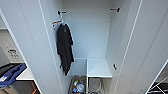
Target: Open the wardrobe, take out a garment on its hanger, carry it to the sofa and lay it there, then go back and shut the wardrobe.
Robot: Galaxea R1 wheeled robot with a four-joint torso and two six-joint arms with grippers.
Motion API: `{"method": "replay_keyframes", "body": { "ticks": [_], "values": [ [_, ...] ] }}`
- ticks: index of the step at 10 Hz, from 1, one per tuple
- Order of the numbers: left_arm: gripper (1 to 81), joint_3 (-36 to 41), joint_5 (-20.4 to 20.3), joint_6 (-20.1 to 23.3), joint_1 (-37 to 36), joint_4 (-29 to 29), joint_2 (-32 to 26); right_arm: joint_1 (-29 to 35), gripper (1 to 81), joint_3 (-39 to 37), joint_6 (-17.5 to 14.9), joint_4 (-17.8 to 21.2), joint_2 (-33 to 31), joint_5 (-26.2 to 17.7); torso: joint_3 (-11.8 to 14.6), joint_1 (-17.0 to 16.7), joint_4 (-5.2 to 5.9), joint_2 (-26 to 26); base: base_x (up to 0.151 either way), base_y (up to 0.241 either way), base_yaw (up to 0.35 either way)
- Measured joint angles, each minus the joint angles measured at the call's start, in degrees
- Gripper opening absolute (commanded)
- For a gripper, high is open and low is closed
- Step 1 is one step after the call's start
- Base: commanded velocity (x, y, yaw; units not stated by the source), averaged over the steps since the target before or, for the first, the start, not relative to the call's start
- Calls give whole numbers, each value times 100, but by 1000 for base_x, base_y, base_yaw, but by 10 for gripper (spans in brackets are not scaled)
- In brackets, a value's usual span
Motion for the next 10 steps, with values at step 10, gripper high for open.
{"method": "replay_keyframes", "body": {
  "ticks": [10],
  "values": [
    [811,3528,-1087,680,-811,-750,-3730,1491,811,2216,39,1386,-3026,17,-2,4,0,0,0,0,0]
  ]
}}
